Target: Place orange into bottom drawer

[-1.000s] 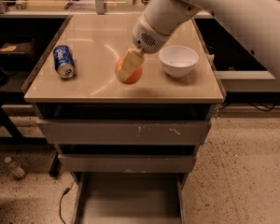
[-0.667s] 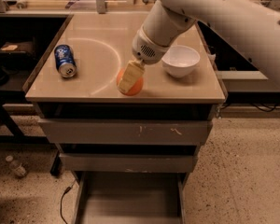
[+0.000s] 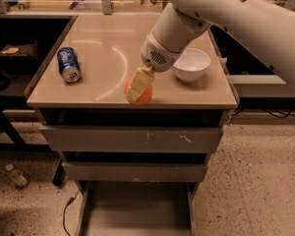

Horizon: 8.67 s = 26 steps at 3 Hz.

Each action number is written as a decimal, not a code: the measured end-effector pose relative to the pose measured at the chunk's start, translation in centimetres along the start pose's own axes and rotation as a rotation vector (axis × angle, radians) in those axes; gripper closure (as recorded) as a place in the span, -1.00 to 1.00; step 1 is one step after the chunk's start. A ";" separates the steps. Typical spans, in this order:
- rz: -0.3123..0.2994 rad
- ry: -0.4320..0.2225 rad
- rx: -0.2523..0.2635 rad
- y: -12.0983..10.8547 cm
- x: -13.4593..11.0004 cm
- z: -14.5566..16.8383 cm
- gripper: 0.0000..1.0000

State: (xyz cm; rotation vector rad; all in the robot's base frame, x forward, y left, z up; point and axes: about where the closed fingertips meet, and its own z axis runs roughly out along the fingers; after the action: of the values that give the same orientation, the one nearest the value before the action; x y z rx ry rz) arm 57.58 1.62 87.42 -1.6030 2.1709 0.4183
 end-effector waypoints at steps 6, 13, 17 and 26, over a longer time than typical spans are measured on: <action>0.319 -0.046 -0.171 12.2 11.3 6.7 1.00; 0.663 -0.137 -0.124 11.4 25.8 29.6 1.00; 0.843 -0.212 -0.234 14.4 29.7 43.2 1.00; 1.041 -0.278 -0.038 9.0 37.5 61.9 1.00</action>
Offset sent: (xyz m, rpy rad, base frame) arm -0.1373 -0.0428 -0.0875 0.1257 0.2485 -0.1935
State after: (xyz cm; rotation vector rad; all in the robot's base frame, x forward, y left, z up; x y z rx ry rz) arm 48.36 1.97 15.04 -0.2557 2.5892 0.8971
